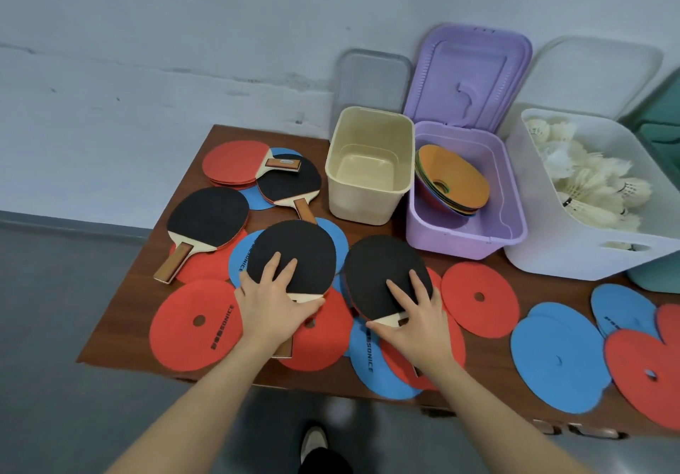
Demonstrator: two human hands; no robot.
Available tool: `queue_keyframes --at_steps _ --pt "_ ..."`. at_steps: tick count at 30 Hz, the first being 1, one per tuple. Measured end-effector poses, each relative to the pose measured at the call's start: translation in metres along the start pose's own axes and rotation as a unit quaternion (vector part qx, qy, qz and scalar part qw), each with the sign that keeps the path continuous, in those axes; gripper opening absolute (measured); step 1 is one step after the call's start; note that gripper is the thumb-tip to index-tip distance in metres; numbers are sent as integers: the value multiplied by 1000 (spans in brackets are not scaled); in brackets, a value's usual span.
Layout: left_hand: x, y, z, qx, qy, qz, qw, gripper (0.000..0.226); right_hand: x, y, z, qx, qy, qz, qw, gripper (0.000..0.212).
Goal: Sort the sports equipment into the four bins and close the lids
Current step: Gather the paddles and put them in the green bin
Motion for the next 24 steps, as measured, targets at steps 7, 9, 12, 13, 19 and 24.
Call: queue_keyframes --at_steps 7,9,12,13,19,24 --pt "-39 31 52 -55 -10 89 994 88 -25 58 13 38 93 91 991 79" --pt "-52 40 72 -66 -19 106 992 87 -32 78 23 48 103 110 987 80" --pt "-71 51 106 -76 -32 126 989 87 -42 113 40 74 111 141 981 81" --pt "-78 55 118 -80 -37 137 987 86 -46 125 46 81 112 151 979 81" --pt "-109 75 190 -140 -60 203 967 92 -64 194 87 100 134 204 965 81" --pt "-116 97 245 -147 -90 244 954 94 -61 251 109 114 145 257 949 81"
Point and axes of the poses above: each hand's wrist, its own x-axis towards the middle knuckle, its own y-axis out of the back of the hand, z = x × y, the point moved 4 cm from there along x, towards the middle knuckle, and after that the axes turned 10 degrees about x, right-handed, at the moved point
